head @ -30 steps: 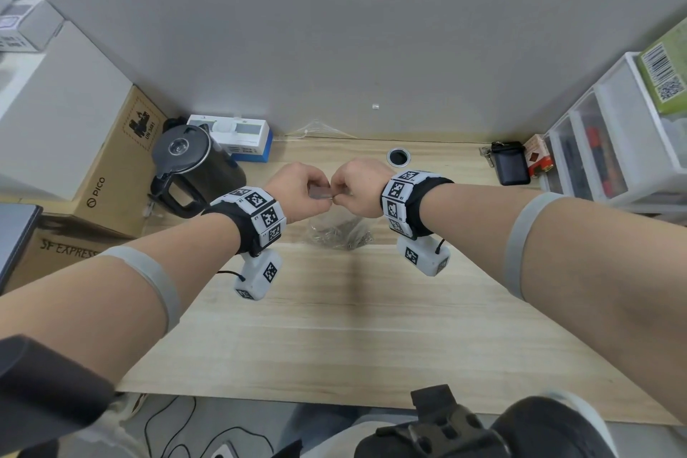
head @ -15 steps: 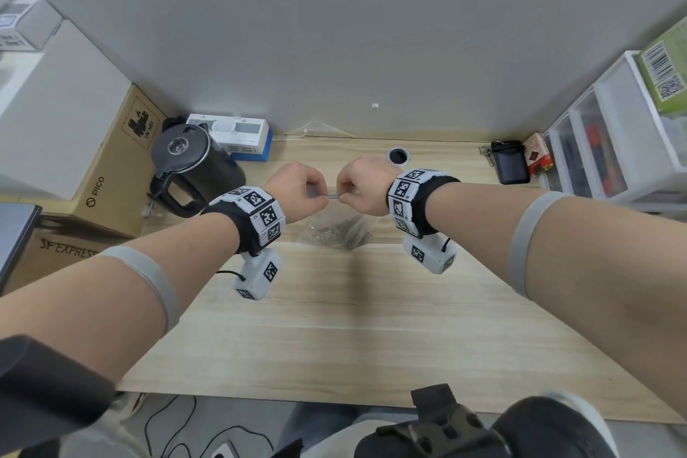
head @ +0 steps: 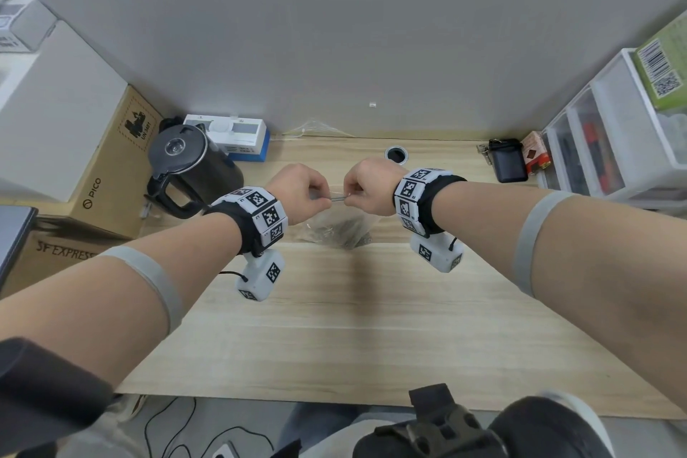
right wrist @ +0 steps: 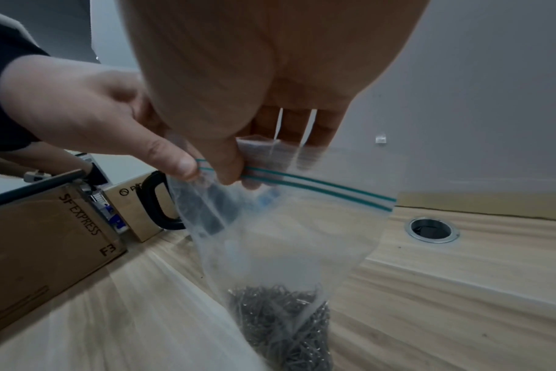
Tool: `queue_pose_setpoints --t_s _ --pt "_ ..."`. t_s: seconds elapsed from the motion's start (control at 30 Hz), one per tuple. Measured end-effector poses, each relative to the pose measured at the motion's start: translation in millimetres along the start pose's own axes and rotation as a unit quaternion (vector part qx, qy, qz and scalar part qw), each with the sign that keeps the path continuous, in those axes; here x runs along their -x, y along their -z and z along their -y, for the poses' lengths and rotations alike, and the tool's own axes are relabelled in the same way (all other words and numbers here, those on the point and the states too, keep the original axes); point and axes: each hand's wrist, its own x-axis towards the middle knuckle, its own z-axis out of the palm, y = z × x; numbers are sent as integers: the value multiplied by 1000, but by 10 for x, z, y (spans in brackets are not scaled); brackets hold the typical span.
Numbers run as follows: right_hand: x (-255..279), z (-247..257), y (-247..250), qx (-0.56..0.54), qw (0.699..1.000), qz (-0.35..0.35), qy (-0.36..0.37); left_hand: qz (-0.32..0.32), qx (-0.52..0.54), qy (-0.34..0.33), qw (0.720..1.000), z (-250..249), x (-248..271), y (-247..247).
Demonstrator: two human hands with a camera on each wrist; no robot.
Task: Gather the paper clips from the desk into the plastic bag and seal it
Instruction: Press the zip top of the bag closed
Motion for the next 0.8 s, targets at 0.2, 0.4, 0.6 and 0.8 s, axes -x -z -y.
queue_pose_setpoints --t_s 0.2,0.4,0.6,0.8 --pt "-21 62 0 7 1000 -4 9 10 10 22 1000 -56 -28 -21" --pt "24 -13 19 -14 1000 7 -3 1 -17 9 1000 -101 -67 -48" --pt "50 -83 25 -1 1000 9 -16 12 -34 1 999 -120 -102 -75" --pt "72 -87 31 -21 1000 16 -9 29 -14 4 999 -116 -126 -67"
